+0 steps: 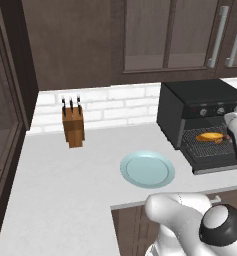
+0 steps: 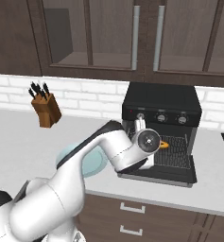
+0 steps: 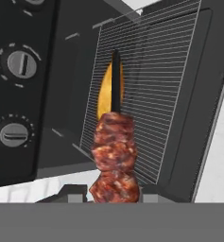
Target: Pick up the kebab skewer and baguette bread, and place them inside the toaster oven. Close the toaster oven door and start by setting the timer.
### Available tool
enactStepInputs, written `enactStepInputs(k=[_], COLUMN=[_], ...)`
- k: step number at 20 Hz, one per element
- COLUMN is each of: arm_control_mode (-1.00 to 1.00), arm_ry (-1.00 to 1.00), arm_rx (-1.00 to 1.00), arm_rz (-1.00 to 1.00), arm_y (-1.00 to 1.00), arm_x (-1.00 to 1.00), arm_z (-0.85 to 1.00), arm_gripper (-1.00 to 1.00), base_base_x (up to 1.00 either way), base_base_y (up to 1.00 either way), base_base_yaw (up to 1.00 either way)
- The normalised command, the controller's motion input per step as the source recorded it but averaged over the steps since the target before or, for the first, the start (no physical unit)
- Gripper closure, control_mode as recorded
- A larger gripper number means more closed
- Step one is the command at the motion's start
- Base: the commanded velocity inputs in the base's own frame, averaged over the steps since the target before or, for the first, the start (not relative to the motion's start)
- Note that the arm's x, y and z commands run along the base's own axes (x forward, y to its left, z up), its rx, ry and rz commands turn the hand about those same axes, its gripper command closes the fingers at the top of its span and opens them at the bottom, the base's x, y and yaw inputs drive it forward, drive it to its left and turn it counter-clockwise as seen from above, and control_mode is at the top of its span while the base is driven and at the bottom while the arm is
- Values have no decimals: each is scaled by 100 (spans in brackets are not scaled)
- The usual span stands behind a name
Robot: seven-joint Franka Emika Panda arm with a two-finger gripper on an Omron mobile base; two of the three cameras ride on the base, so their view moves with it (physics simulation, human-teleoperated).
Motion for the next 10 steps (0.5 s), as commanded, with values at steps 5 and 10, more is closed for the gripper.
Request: enactStepInputs(k=[5,10], arm_control_mode=[-100,-100], arm_ry=[0,0], arm_rx=[3,2], arm_rz=[-3,-6], arm_y=[-14,-14], arm_x=[24,0], arm_z=[-8,-34], arm_gripper=[100,100], base_base_x=[0,0], base_base_y=[0,0], base_base_yaw=[0,0])
